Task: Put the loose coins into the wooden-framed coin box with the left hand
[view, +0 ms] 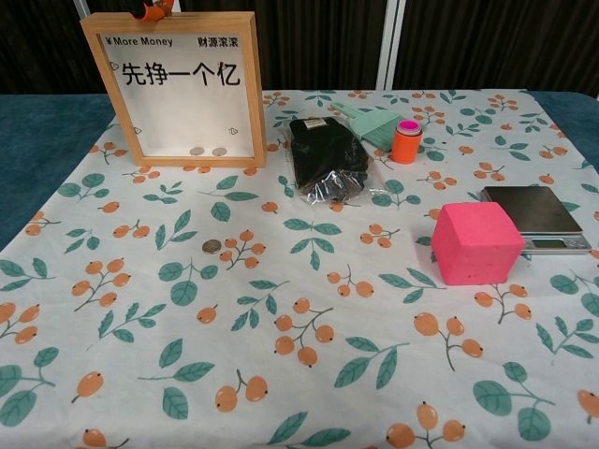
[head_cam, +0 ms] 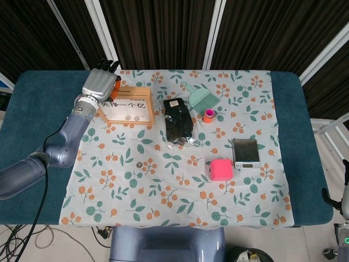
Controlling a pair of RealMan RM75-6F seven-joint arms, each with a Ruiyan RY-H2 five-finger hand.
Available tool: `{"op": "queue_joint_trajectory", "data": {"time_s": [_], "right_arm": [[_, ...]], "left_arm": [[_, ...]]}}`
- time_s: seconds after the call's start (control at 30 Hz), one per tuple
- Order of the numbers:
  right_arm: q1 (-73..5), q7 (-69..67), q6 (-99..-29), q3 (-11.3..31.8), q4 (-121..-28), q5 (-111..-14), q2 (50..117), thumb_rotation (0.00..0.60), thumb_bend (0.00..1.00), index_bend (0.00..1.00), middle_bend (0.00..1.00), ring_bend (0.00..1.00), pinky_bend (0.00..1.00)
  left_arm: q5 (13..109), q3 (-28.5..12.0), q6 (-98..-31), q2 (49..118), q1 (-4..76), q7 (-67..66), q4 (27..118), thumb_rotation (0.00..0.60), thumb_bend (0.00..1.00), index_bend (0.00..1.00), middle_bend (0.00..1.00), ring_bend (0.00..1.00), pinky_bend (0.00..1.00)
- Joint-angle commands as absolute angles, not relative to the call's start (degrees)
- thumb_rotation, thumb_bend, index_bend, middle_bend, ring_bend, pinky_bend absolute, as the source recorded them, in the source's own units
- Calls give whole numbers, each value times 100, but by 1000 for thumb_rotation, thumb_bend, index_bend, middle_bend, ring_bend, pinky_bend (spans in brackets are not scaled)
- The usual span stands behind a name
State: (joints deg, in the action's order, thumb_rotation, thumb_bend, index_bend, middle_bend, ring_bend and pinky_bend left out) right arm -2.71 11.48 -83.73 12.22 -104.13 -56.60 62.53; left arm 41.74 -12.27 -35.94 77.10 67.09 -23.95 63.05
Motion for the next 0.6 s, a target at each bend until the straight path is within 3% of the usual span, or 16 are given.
{"op": "queue_joint_trajectory", "data": {"time_s": [0.03,0.27,0.6], "right_arm": [[-273,1152,-8376,1221,-10415,-5663,6255,600,395,89,26,0,0],[-274,1159,-8379,1224,-10416,-5651,6261,600,395,90,25,0,0],[-275,1189,-8383,1229,-10441,-5614,6256,600,395,89,26,0,0]], "left_arm": [[4128,-1218,-3592,7730,6727,-2416,6276,600,500,611,22,0,0],[4072,-1191,-3579,7683,6754,-2459,6328,600,419,538,20,0,0],[4023,-1173,-3603,7613,6787,-2487,6421,600,340,529,20,0,0]]}}
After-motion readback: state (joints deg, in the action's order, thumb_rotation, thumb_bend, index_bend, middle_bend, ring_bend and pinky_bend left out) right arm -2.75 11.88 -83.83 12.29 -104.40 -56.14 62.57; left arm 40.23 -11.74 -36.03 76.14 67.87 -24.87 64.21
